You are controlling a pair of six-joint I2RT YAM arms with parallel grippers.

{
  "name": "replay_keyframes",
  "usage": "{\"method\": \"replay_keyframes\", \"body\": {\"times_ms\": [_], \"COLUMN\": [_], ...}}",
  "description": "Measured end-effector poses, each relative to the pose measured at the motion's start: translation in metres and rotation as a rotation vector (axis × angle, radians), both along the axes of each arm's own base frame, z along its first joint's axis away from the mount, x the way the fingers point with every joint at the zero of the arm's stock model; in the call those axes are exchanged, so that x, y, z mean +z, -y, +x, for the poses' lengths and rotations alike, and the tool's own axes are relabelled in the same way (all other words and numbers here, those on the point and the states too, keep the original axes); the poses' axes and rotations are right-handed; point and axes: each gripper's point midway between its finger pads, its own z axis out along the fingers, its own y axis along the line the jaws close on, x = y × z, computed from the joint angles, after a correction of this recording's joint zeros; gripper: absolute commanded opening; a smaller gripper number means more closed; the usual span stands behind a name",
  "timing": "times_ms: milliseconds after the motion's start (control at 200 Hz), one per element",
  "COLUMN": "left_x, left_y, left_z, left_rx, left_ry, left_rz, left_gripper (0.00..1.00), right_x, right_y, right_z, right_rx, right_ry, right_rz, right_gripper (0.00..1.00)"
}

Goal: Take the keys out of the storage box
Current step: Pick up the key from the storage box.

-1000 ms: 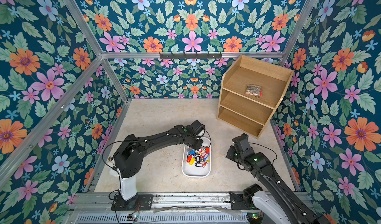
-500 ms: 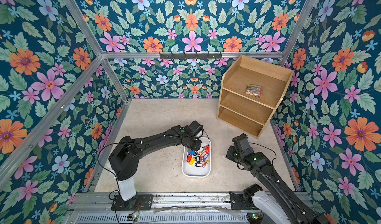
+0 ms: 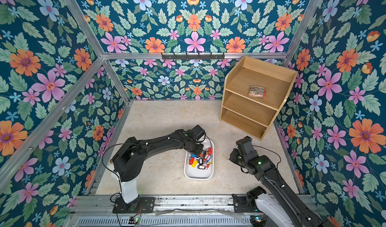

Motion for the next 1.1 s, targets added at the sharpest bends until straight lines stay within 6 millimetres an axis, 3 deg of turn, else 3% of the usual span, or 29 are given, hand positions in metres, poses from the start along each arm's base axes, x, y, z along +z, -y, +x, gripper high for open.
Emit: {"method": "replay_keyframes", "body": {"times_ms": [365, 690, 935, 1100], "left_x": [0.003, 0.008, -0.006, -0.008], "left_y": [0.015, 0.029, 0.037, 0.038], "left_z": [-0.018, -0.016, -0.024, -0.024], "left_rx": [-0.007, 0.005, -0.001, 0.001], "left_ry": [-0.016, -0.02, -0.072, -0.076], "left_rz": [-0.044, -0.085, -0.091, -0.088], "left_gripper": [0.47, 0.46, 0.42, 0.33], "right_x": [-0.004, -0.007, -0.007, -0.009], "right_y": [0.001, 0.001, 0.001, 0.002], "right_z": [-0.002, -0.004, -0.005, -0.007], "right_rx": [-0.009, -0.01, -0.006, -0.006], "right_ry": [-0.011, -0.019, -0.019, -0.02], "right_rz": [0.003, 0.003, 0.01, 0.009], "right_gripper": [0.34, 0.33, 0.29, 0.24]}}
